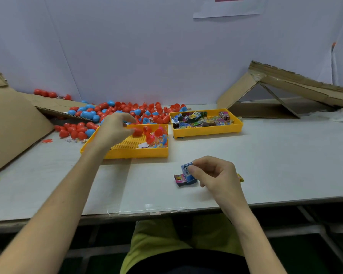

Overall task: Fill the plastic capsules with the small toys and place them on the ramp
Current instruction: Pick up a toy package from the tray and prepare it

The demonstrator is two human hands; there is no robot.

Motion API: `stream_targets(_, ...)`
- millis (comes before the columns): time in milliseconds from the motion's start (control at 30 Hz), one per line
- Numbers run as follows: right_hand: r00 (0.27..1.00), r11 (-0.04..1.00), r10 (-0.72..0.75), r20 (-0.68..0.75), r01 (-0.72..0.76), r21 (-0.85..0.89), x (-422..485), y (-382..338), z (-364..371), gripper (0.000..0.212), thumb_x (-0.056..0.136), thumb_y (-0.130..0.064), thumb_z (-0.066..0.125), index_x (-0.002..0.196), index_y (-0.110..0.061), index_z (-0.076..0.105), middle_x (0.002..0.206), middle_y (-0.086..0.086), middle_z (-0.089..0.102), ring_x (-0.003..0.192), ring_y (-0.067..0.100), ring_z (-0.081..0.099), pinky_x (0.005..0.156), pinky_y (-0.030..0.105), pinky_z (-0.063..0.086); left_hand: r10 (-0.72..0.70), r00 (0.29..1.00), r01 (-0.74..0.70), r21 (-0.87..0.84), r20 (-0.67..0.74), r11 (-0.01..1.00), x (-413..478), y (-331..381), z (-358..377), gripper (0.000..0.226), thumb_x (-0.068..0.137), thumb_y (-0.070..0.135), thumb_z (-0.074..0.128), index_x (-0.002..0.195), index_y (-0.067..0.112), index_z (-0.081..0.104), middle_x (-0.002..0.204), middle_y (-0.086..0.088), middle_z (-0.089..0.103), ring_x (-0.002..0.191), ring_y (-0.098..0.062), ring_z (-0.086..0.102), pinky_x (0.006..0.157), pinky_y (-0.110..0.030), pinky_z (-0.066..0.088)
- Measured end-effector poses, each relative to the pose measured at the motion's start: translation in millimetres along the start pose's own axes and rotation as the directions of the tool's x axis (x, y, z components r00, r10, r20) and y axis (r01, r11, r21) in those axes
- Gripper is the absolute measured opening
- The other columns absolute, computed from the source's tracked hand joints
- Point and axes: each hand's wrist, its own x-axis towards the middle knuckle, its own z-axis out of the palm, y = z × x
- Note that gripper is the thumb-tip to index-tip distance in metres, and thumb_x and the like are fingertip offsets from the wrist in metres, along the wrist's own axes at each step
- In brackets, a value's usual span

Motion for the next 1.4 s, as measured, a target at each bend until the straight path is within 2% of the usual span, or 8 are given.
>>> stream_targets(167, 0.999, 1.0, -0.003, -0.036, 0.002, -0.022, 0.4, -0.8, 0.0, 0.015, 0.087, -0.013, 0.074, 0.077, -0.025, 0.074, 0.072, -0.01, 0.073, 0.059, -0.003, 0.062, 0.055, 0.01, 0.045, 0.01, 0.993, -0.033, 0.19, 0.118, 0.981, 32.9, -12.0, 24.6, 0.038, 0.088, 0.012, 0.075, 0.125, 0.007, 0.067, 0.123, -0.014, 0.067, 0.098, -0.021, 0.06, 0.086, -0.034, 0.052)
stream_targets(333, 0.998, 0.999, 0.012, -0.053, -0.014, -0.031, 0.7, -0.3, -0.3, 0.014, 0.087, -0.017, 0.075, 0.078, -0.028, 0.073, 0.072, -0.011, 0.073, 0.059, -0.003, 0.062, 0.055, 0.011, 0.046, -0.061, 0.998, 0.058, 0.125, 0.017, 0.991, 26.2, -8.6, 31.5, 0.034, 0.088, 0.014, 0.075, 0.12, 0.001, 0.069, 0.115, -0.018, 0.07, 0.099, -0.025, 0.063, 0.085, -0.034, 0.052)
stream_targets(467, 0.997, 1.0, 0.016, -0.074, -0.016, 0.002, 1.2, -1.6, -0.1, 0.014, 0.086, -0.017, 0.076, 0.08, -0.03, 0.074, 0.072, -0.01, 0.074, 0.057, -0.001, 0.061, 0.054, 0.013, 0.047, -0.045, 0.981, -0.005, -0.259, -0.187, 0.966, -21.6, 11.6, 13.7, 0.032, 0.086, 0.014, 0.078, 0.116, 0.013, 0.067, 0.11, -0.005, 0.071, 0.093, -0.016, 0.067, 0.079, -0.024, 0.053)
stream_targets(600, 0.997, 0.999, 0.035, -0.068, -0.033, 0.039, -1.3, -3.8, -1.2, 0.012, 0.083, -0.021, 0.077, 0.079, -0.032, 0.076, 0.067, -0.013, 0.072, 0.056, 0.0, 0.059, 0.055, 0.012, 0.046, 0.054, 0.992, -0.118, -0.707, -0.112, 0.697, -104.1, 32.8, 8.8, 0.033, 0.077, 0.016, 0.082, 0.103, 0.03, 0.068, 0.097, 0.008, 0.072, 0.088, -0.01, 0.072, 0.072, -0.015, 0.056)
stream_targets(733, 0.998, 0.981, 0.06, -0.036, -0.053, 0.185, -1.9, -8.4, -3.3, 0.006, 0.072, -0.029, 0.079, 0.077, -0.026, 0.079, 0.065, -0.005, 0.072, 0.055, 0.004, 0.058, 0.057, 0.013, 0.046, 0.036, 0.999, -0.026, -0.874, -0.009, 0.485, -149.2, 47.7, 27.5, 0.035, 0.067, 0.026, 0.083, 0.097, 0.04, 0.074, 0.105, 0.004, 0.073, 0.094, -0.025, 0.074, 0.081, -0.029, 0.059)
stream_targets(933, 0.998, 0.964, 0.056, -0.005, -0.052, 0.262, -0.3, -8.9, -5.7, 0.017, 0.061, -0.04, 0.078, 0.075, -0.03, 0.081, 0.068, 0.0, 0.073, 0.055, 0.007, 0.058, 0.06, 0.018, 0.051, 0.093, 0.996, -0.036, -0.859, 0.013, 0.511, -152.7, 52.1, 32.4, 0.038, 0.066, 0.035, 0.085, 0.101, 0.039, 0.074, 0.108, 0.005, 0.074, 0.1, -0.021, 0.073, 0.078, -0.021, 0.056)
stream_targets(1167, 0.999, 0.977, 0.024, 0.032, -0.03, 0.213, -2.7, -8.7, -4.7, 0.011, 0.067, -0.037, 0.076, 0.077, -0.033, 0.081, 0.071, -0.004, 0.074, 0.059, 0.005, 0.063, 0.058, 0.017, 0.051, 0.128, 0.992, -0.054, -0.843, 0.017, 0.535, -157.1, 63.7, 37.0, 0.035, 0.07, 0.021, 0.085, 0.101, 0.033, 0.075, 0.107, -0.004, 0.072, 0.096, -0.023, 0.072, 0.079, -0.022, 0.056)
stream_targets(1400, 1.0, 0.985, -0.005, 0.009, 0.003, 0.173, -3.2, -6.1, -4.2, 0.009, 0.073, -0.034, 0.074, 0.08, -0.033, 0.079, 0.072, -0.006, 0.074, 0.061, 0.004, 0.064, 0.059, 0.016, 0.051, 0.145, 0.988, -0.033, -0.854, 0.05, 0.52, -159.2, 71.6, 40.6, 0.032, 0.074, 0.028, 0.085, 0.104, 0.035, 0.077, 0.103, 0.004, 0.075, 0.097, -0.018, 0.072, 0.078, -0.026, 0.06)
